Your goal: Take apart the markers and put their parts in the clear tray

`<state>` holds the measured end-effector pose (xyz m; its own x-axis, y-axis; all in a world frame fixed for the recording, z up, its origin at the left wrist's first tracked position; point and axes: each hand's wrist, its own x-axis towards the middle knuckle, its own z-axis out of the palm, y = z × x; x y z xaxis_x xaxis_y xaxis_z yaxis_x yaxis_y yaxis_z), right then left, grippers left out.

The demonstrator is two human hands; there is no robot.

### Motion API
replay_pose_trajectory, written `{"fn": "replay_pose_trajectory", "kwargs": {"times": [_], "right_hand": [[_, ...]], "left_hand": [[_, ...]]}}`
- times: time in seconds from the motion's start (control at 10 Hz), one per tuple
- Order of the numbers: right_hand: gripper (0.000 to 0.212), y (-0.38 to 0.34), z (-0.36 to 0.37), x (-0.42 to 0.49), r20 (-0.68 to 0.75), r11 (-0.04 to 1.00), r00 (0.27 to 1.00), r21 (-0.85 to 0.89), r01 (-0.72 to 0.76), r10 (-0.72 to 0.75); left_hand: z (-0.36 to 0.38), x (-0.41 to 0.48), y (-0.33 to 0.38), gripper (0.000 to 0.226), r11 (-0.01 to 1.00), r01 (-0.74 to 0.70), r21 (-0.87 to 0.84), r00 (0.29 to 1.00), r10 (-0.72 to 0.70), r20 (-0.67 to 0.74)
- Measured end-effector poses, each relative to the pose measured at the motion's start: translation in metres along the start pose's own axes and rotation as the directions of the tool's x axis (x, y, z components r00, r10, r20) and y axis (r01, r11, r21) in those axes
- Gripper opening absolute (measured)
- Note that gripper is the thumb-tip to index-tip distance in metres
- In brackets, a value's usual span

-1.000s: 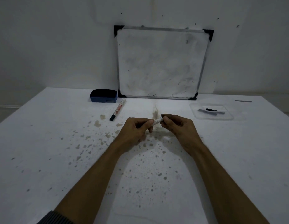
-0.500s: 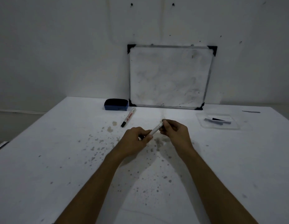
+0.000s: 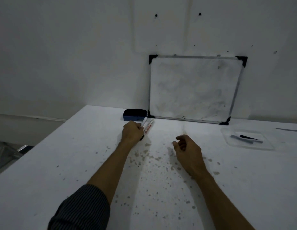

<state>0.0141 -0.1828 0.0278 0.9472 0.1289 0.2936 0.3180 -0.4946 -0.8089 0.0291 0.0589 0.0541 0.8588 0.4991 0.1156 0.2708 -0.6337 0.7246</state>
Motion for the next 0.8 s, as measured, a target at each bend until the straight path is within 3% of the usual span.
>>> {"fn": "replay_pose_trajectory", "kwargs": {"times": [0.2, 0.3, 0.4, 0.6, 0.8], "right_hand": [[0.02, 0.004, 0.001, 0.002, -0.013, 1.0, 1.0, 0.007, -0.005, 0.005], [0.02, 0.004, 0.001, 0.003, -0.022, 1.0, 1.0, 0.026, 0.0, 0.001], [0.021, 0.004, 0.001, 0.002, -0.021, 1.0, 1.0, 0.024, 0.002, -0.001], [0.021, 0.003, 0.001, 0.002, -0.015, 1.0, 1.0, 0.011, 0.012, -0.012], [0.02, 0.0, -0.001, 0.001, -0.012, 0.999, 1.0, 0.034, -0.001, 0.002]], "left_hand": [[0.019, 0.002, -0.001, 0.032, 1.0, -0.001, -0.006, 0.999, 0.001, -0.043], [0.026, 0.0, -0.004, 0.05, 1.0, -0.004, 0.006, 0.998, 0.004, -0.066], [0.029, -0.004, 0.005, 0.038, 0.989, -0.054, 0.14, 0.998, 0.058, -0.024], [0.041, -0.009, 0.026, 0.036, 0.959, -0.084, 0.272, 0.995, 0.093, -0.022], [0.042, -0.013, 0.027, 0.049, 0.978, -0.02, 0.209, 0.998, 0.032, -0.054]]}}
